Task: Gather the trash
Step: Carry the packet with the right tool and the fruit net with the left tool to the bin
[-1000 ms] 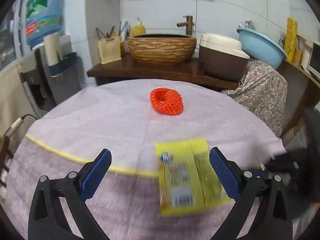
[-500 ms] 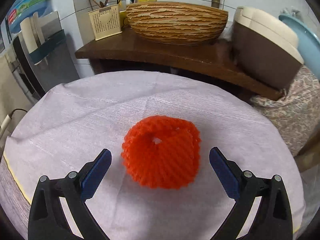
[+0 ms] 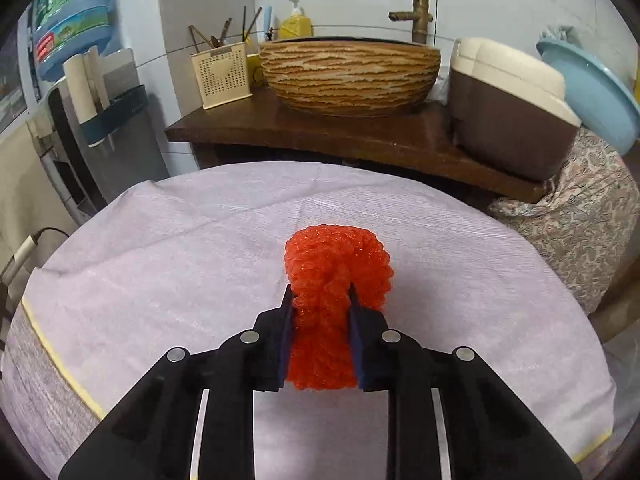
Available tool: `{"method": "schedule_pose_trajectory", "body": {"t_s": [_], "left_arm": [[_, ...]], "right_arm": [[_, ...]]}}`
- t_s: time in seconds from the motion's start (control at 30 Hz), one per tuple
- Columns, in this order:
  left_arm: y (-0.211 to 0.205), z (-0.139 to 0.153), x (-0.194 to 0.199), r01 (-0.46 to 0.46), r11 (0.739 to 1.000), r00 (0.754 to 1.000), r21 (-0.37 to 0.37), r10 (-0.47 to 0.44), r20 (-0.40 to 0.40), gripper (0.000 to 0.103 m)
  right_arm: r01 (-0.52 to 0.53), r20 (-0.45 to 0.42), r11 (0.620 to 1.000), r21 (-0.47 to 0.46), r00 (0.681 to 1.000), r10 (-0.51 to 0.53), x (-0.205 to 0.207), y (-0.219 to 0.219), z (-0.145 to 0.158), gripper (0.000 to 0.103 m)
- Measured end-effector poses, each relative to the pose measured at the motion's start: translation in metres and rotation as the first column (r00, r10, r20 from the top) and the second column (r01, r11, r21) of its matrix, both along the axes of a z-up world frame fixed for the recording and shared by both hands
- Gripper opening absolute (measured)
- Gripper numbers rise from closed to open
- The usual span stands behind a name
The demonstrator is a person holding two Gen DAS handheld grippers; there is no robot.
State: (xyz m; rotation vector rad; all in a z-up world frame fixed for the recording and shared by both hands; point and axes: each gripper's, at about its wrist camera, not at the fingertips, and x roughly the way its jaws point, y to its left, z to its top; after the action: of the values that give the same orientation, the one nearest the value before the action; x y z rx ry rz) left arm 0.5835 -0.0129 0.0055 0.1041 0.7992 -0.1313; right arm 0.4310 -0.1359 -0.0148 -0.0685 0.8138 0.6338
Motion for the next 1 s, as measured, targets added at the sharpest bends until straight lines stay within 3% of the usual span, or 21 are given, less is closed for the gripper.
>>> {"method": "schedule_pose_trajectory", "body": {"t_s": [0.03, 0.07, 0.1, 0.13, 0.27, 0.4, 0.53, 0.7, 1.0], "left_arm": [[0.002, 0.003, -0.006, 0.001, 1.0, 1.0, -0.001, -0.001, 0.01, 0.023], [0.004, 0.006, -0.014, 0.007, 1.0, 1.0, -0.001, -0.007, 0.021, 0.023], [0.008, 0.009, -0.025, 0.014, 1.0, 0.999, 0.001, -0.015, 0.039, 0.023], [0.013, 0.012, -0.035, 0.019, 1.0, 0.999, -0.005, -0.019, 0.051, 0.023], [0.031, 0.018, -0.072, 0.014, 1.0, 0.996, -0.025, -0.012, 0.089, 0.023], [0.051, 0.031, -0.119, 0.018, 0.998, 0.988, -0.053, -0.01, 0.152, 0.023], [0.069, 0.039, -0.175, 0.028, 0.996, 0.983, -0.086, -0.012, 0.181, 0.023], [0.076, 0.041, -0.244, 0.034, 0.997, 0.97, -0.069, -0.016, 0.244, 0.023], [0.059, 0.032, -0.344, 0.066, 0.989, 0.952, -0.129, -0.024, 0.304, 0.023]], "right_arm": [[0.006, -0.006, 1.0, -0.004, 1.0, -0.006, 0.0, 0.001, -0.002, 0.024], [0.013, -0.006, 1.0, -0.016, 1.0, -0.013, 0.0, 0.004, -0.003, 0.05], [0.013, 0.006, 1.0, -0.029, 1.0, -0.013, -0.002, 0.007, -0.003, 0.058], [0.016, 0.021, 0.999, -0.041, 1.0, -0.015, -0.004, 0.01, -0.004, 0.059], [0.017, -0.009, 0.995, -0.102, 1.0, -0.018, -0.007, 0.023, -0.015, 0.051], [0.051, -0.038, 0.984, -0.173, 0.998, -0.059, -0.004, 0.032, -0.031, 0.032], [0.098, -0.037, 0.98, -0.175, 0.994, -0.106, -0.002, 0.029, -0.033, 0.012], [0.141, -0.006, 0.98, -0.144, 0.99, -0.143, -0.017, 0.019, -0.03, 0.009], [0.202, 0.152, 0.978, -0.042, 0.969, -0.194, -0.09, -0.01, 0.001, 0.005]]}}
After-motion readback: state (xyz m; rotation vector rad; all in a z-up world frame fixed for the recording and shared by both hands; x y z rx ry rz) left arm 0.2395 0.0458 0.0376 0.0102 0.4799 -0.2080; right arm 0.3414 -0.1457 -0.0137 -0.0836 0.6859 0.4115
